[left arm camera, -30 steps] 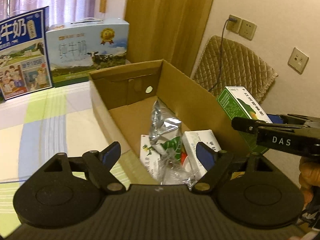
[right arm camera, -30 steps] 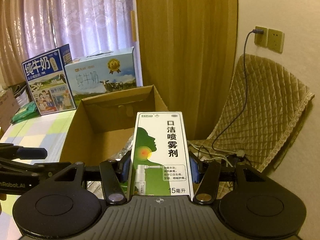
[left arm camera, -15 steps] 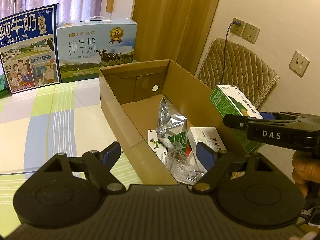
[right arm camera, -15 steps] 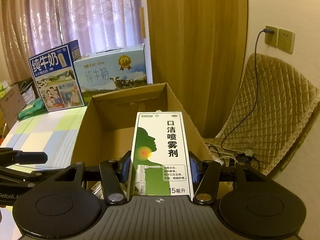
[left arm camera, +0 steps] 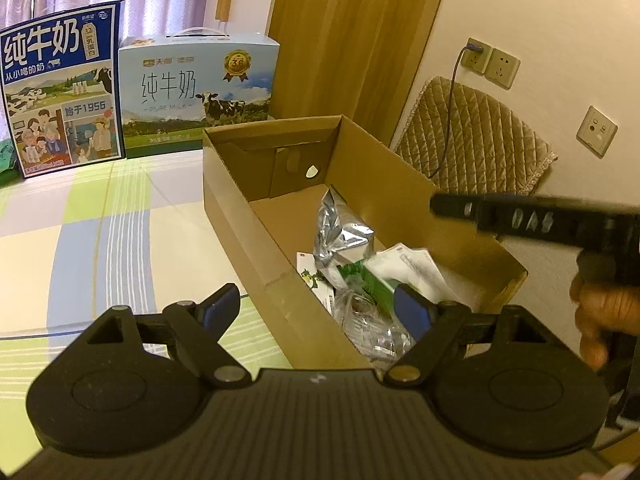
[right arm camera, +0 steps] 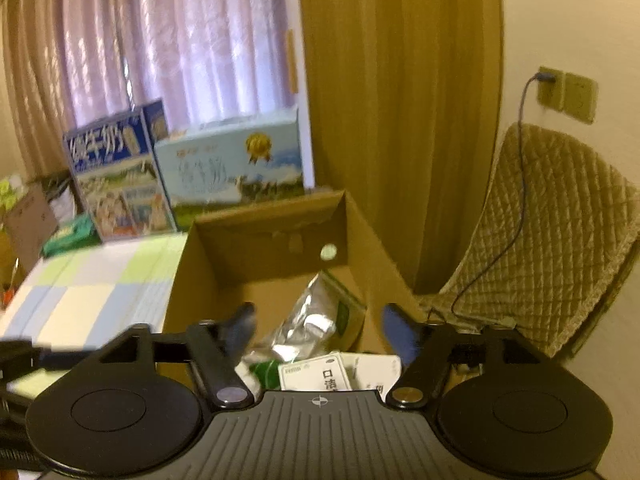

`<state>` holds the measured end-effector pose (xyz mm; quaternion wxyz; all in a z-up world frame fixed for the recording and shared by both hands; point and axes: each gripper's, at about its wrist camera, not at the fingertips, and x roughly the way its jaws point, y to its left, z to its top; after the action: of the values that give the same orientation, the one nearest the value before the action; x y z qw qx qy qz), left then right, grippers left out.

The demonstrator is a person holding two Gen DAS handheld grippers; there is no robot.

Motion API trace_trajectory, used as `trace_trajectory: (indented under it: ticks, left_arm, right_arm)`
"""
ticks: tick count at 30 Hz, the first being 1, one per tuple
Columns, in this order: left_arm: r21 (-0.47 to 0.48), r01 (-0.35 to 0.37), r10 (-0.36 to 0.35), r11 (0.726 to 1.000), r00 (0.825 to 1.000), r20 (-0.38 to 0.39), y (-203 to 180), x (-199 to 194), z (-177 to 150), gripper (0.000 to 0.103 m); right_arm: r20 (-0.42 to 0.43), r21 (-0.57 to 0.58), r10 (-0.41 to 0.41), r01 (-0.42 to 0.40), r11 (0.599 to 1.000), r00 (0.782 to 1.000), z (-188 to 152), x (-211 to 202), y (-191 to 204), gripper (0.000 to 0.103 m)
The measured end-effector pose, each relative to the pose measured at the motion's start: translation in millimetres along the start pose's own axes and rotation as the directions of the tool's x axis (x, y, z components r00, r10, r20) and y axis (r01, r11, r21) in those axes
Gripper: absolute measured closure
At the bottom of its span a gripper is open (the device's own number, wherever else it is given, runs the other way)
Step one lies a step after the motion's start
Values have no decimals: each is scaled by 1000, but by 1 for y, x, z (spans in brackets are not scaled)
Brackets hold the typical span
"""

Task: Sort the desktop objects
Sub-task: 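Open the right tool to drop the spray box into the box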

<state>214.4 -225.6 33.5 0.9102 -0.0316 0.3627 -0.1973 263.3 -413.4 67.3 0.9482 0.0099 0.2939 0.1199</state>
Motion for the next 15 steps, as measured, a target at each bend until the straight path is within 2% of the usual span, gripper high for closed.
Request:
trace_trajectory:
  ticks: [9, 15]
  left_arm:
    - [-31, 8, -8, 999, 1000, 1, -1, -21, -14, 17]
    - [-42, -6, 7, 999, 1000, 16, -9, -40, -27, 5]
  right_arm:
    - [-13, 83, -18, 19, 996, 1000, -25, -32, -19, 25]
    - [-36, 116, -25, 29, 993, 999, -48, -61, -22, 14]
